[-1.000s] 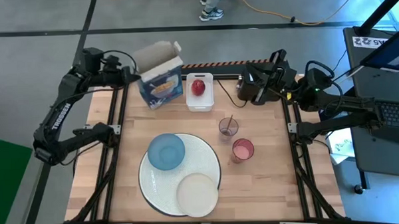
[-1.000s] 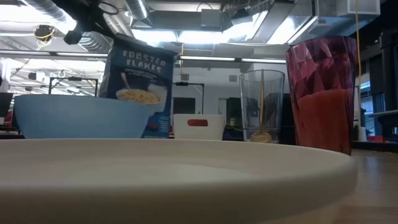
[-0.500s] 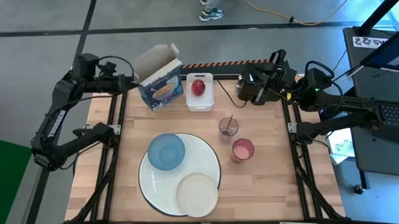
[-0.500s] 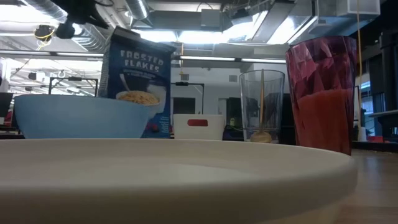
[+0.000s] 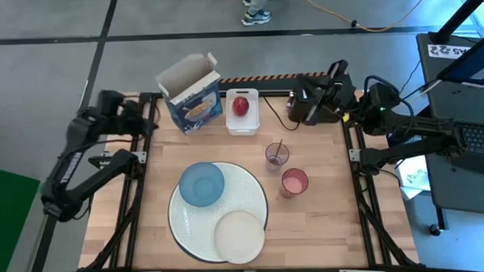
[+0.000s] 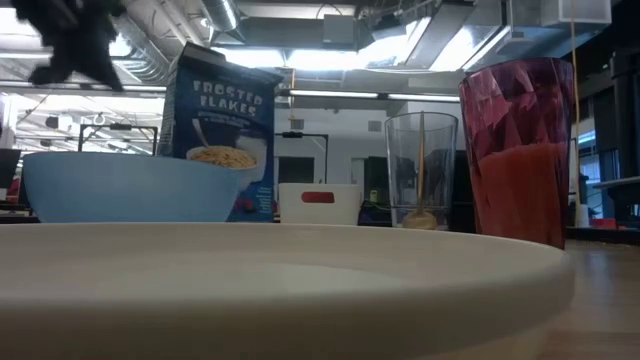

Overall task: Arrange a breakfast setting
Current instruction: Pour the cereal into the blue bowl

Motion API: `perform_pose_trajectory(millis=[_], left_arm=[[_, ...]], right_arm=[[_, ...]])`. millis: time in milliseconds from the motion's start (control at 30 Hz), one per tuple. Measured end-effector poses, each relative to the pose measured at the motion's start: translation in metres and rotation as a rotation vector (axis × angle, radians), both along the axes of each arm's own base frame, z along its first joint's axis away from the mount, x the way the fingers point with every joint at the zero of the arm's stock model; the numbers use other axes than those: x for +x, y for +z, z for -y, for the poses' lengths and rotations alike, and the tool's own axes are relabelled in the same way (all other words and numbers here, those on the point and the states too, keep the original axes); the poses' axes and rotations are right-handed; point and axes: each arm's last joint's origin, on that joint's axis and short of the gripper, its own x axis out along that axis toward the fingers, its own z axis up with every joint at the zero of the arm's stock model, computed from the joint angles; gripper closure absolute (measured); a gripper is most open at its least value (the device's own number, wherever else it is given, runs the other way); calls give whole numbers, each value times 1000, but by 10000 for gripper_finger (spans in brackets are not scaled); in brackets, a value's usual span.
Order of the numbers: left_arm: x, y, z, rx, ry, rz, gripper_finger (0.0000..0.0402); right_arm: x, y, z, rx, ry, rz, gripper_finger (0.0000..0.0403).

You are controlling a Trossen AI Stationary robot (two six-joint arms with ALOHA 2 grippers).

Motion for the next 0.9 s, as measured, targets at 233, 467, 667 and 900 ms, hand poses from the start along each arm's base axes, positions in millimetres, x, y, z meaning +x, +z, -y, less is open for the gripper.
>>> perform_pose_trajectory(millis=[233,467,667,900], left_arm=[[3,-51,-9,47,-100,-130,401],[3,-43,-9,60,-21,-79,401],[11,-62,-17,52,-3,-53,401],[25,-72,-7,164,-94,-11,401]], right_arm=[[-1,1,-1,-5,9,14,388],[0,1,0,4,-6,8,388],[-1,1,1,21,-46,12,388],[-1,1,1,22,-45,12,388]])
